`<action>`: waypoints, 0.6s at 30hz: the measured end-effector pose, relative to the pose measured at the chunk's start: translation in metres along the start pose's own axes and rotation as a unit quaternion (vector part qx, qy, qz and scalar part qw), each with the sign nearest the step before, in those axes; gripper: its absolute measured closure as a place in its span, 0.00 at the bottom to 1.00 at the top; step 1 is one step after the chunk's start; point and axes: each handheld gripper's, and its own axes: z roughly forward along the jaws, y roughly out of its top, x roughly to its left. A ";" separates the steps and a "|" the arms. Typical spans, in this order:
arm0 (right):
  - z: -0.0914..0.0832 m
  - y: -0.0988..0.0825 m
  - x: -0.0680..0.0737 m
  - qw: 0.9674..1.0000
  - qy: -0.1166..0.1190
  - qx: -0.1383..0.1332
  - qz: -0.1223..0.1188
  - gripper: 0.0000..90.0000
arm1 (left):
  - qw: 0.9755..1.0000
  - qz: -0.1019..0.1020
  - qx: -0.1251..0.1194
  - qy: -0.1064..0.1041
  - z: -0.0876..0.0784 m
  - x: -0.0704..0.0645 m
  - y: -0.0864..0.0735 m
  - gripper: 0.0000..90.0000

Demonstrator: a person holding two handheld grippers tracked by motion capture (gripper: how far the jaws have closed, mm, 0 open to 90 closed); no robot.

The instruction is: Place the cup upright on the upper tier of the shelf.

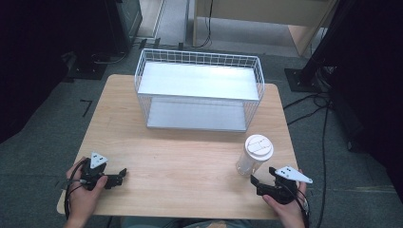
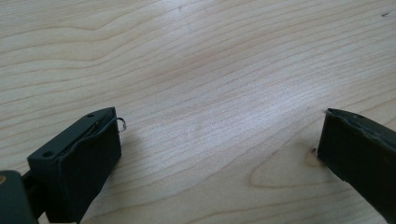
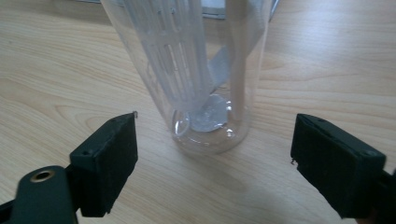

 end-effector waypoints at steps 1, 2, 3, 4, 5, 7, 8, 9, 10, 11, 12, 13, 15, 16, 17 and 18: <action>0.002 0.001 0.003 1.000 -0.001 -0.004 -0.005 0.16 | 1.000 0.000 0.000 0.000 0.000 0.000 0.000 0.00; 0.002 0.001 0.003 1.000 -0.001 -0.004 -0.005 0.16 | 1.000 0.000 0.000 0.000 0.000 0.000 0.000 0.00; 0.002 0.002 0.006 1.000 -0.010 -0.006 -0.012 0.16 | 1.000 0.000 0.000 0.000 0.000 0.000 0.000 0.00; 0.002 0.002 0.006 1.000 -0.010 -0.006 -0.012 0.16 | 1.000 0.000 0.000 0.000 0.000 0.000 0.000 0.00; 0.003 0.003 0.010 1.000 -0.016 -0.010 -0.015 0.16 | 1.000 0.000 0.000 0.000 0.000 0.000 0.000 0.00; 0.004 0.003 0.011 1.000 -0.020 -0.012 -0.019 0.16 | 1.000 0.000 0.000 0.000 0.000 0.000 0.000 0.00; 0.005 0.004 0.015 0.999 -0.027 -0.017 -0.024 0.16 | 1.000 0.000 0.000 0.000 0.000 0.000 0.000 0.00; 0.006 0.005 0.017 0.999 -0.030 -0.024 -0.025 0.16 | 1.000 0.000 0.000 0.000 0.000 0.000 0.000 0.00; 0.006 0.006 0.018 0.999 -0.031 -0.028 -0.028 0.16 | 1.000 0.000 0.000 0.000 0.000 0.000 0.000 0.00; 0.006 0.007 0.020 0.999 -0.031 -0.032 -0.028 0.16 | 1.000 0.000 0.000 0.000 0.000 0.000 0.000 0.00; 0.007 0.008 0.021 0.999 -0.030 -0.035 -0.027 0.16 | 1.000 0.000 0.000 0.000 0.000 0.000 0.000 0.00; 0.007 0.009 0.022 0.998 -0.029 -0.039 -0.028 0.16 | 1.000 0.000 0.000 0.000 0.000 0.000 0.000 0.00; 0.008 0.011 0.024 0.998 -0.028 -0.044 -0.028 0.16 | 1.000 0.000 0.000 0.000 0.000 0.000 0.000 0.00; 0.008 0.011 0.025 0.998 -0.029 -0.048 -0.029 0.16 | 1.000 0.000 0.000 0.000 0.000 0.000 0.000 0.00; 0.008 0.012 0.026 0.998 -0.031 -0.051 -0.027 0.16 | 1.000 0.000 0.000 0.000 0.000 0.000 0.000 0.00; 0.008 0.012 0.026 0.998 -0.031 -0.051 -0.027 0.16 | 1.000 0.000 0.000 0.000 0.000 0.000 0.000 0.00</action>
